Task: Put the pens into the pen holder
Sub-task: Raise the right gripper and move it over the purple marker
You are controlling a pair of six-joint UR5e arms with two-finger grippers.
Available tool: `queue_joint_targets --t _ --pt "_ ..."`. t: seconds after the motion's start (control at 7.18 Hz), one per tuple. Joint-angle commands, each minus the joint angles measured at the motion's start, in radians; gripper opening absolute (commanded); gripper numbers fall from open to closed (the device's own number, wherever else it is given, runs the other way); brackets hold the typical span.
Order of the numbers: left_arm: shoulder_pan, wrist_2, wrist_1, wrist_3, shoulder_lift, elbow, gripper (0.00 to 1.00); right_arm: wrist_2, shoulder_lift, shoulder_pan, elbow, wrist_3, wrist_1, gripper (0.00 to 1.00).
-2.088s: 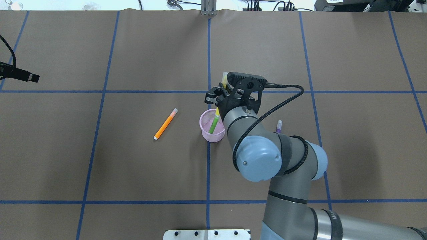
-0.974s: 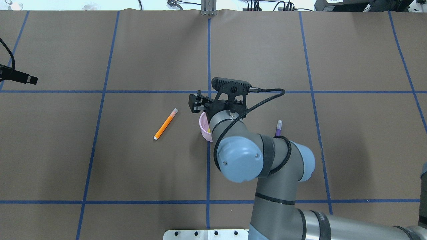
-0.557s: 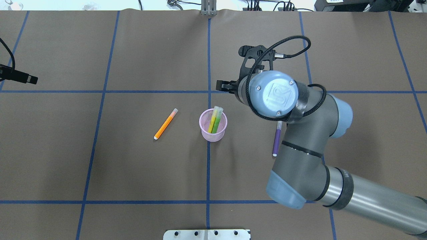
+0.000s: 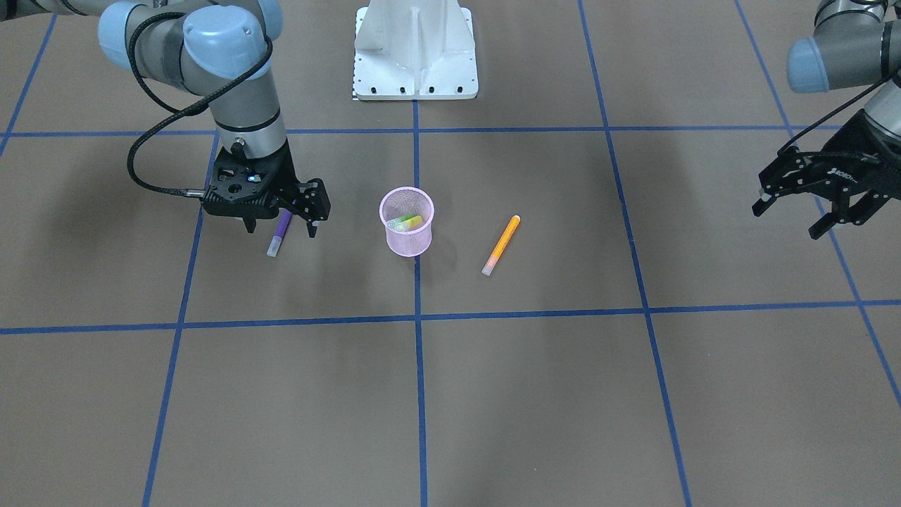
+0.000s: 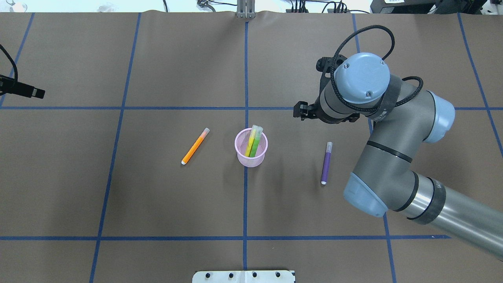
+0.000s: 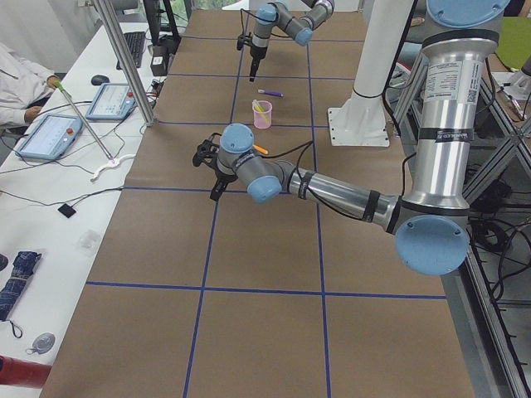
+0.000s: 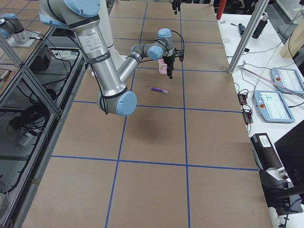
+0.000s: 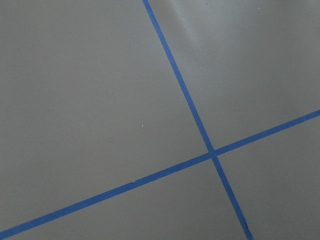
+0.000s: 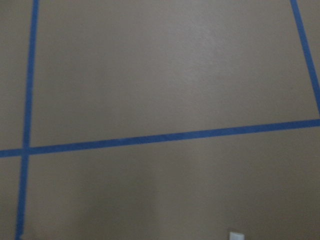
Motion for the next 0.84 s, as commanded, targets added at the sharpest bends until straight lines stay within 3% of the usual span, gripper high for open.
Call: queue_joint_targets --t 0.0,0.28,0.7 --pt "0.000 0.001 -0.021 -0.001 0.002 -0.001 1.00 -0.038 -0.063 -0.063 -0.017 0.021 0.007 0.97" --pt "0.000 0.001 -0.032 0.000 0.002 -0.001 1.00 -0.065 -0.064 -0.112 -0.069 0.119 0.116 0.85" --pt "0.000 0.001 -0.036 -0.001 0.000 -0.003 1.00 -0.085 -0.092 -0.117 -0.093 0.150 0.146 0.38"
